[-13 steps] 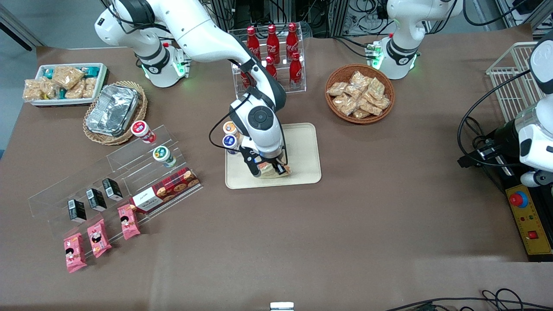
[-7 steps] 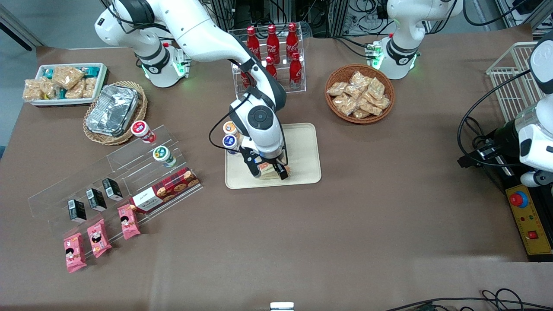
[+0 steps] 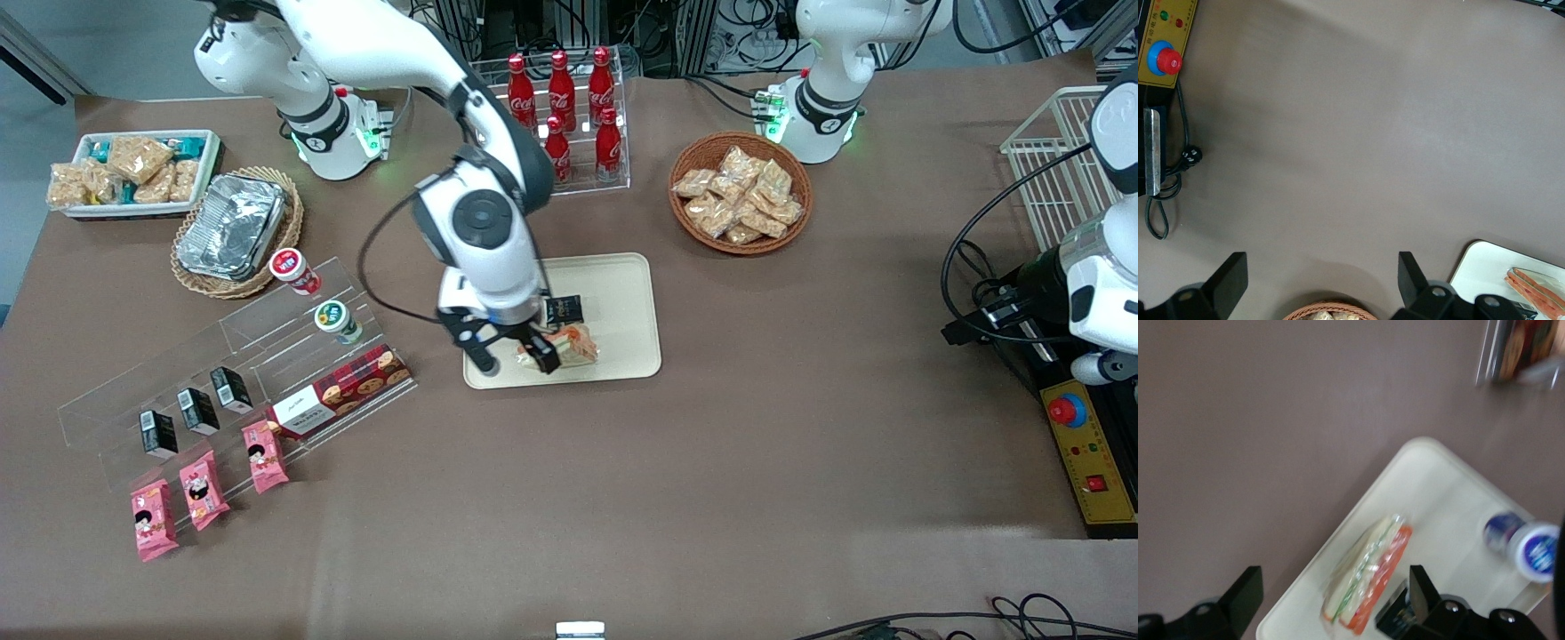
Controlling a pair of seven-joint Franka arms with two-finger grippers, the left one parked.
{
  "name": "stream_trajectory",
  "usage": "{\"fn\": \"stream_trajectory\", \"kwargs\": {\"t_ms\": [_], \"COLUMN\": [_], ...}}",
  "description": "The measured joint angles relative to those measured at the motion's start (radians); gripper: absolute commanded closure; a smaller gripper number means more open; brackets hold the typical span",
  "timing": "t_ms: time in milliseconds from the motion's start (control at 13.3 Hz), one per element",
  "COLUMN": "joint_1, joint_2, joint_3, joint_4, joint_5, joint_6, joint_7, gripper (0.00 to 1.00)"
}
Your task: Place sandwich on tray
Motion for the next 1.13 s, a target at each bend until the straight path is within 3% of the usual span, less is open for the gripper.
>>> {"fn": "stream_trajectory", "kwargs": {"t_ms": [752, 1128], "joint_1": [-0.03, -0.138], "joint_2": [-0.115, -0.178], "joint_3": [-0.417, -0.476], "joint_4": [-0.009, -0.014], "joint_5": [-0.002, -0.002], "joint_6": [-0.2, -0.286], "joint_7": [-1.08, -1.392], "gripper": [0.02, 0.02]}}
